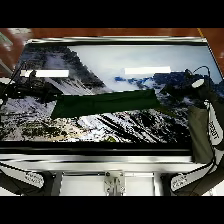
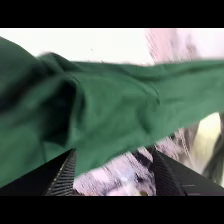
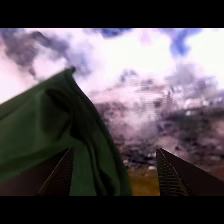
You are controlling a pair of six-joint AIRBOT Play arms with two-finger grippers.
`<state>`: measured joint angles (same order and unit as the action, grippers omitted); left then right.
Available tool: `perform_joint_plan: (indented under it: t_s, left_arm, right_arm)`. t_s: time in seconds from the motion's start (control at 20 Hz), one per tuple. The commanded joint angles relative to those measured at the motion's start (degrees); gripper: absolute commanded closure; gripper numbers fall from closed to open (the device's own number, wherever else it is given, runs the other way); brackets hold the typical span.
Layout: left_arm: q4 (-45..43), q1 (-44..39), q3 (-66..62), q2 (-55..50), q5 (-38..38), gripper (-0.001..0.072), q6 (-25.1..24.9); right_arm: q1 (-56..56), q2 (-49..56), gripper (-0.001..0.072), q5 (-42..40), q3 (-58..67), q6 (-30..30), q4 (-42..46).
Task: Fold the shirts.
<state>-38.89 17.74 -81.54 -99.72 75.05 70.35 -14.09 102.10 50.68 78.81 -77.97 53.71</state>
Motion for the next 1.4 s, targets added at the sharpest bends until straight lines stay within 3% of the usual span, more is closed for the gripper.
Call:
perform_joint_plan:
  t_s: [0.0,0.15,0.25,0.55,0.6,0.7,0.75,0.8,0.95,1.05,1.1,1.35]
  left_arm:
    - [0.4,-1.1,-0.8,1.2,5.2,0.0145,0.0]
    - [0.8,-3.1,-0.8,1.7,5.1,0.0145,0.0]
    - [2.0,-4.7,-0.8,1.7,5.0,0.0145,-0.3]
    - [7.0,-9.8,-0.8,1.7,4.9,0.0146,-1.7]
    - [7.5,-10.4,-0.8,1.7,4.9,0.0146,-1.8]
    - [7.5,-11.3,-0.8,1.7,4.9,0.0189,-1.7]
    - [7.7,-11.5,-0.8,1.7,4.9,0.0222,-1.7]
    - [7.9,-11.7,-0.8,1.7,4.9,0.0236,-1.7]
    - [8.1,-12.8,-0.8,1.7,4.0,0.0556,-1.7]
    - [8.1,-15.1,-0.8,1.7,1.9,0.0584,-1.7]
    - [8.1,-17.0,-0.7,1.7,0.4,0.0658,-1.7]
    - [8.1,-30.5,-0.7,1.0,-16.0,0.0665,-1.7]
  right_arm:
    - [-2.6,4.2,0.0069,7.4,0.0,2.5,-13.1]
    - [-1.7,6.9,0.0074,7.4,0.0,4.8,-21.9]
    - [-0.7,7.8,0.0145,7.0,0.0,4.8,-21.8]
    - [2.0,9.6,0.0149,6.4,0.0,3.7,-20.9]
    - [2.4,9.6,0.0216,6.0,0.0,3.7,-20.8]
    - [2.5,9.6,0.0613,5.4,0.0,3.7,-20.9]
    - [2.5,9.5,0.0646,5.6,0.0,4.3,-21.4]
    - [2.1,9.2,0.0647,6.7,0.1,6.6,-22.3]
    - [0.7,4.4,0.0648,11.8,0.0,10.9,-21.7]
    - [-0.9,-1.5,0.0648,14.6,0.0,10.9,-21.7]
    - [-1.3,-4.8,0.0648,16.0,0.0,10.4,-21.7]
    - [-0.9,-22.7,0.0648,24.7,0.0,5.0,-18.7]
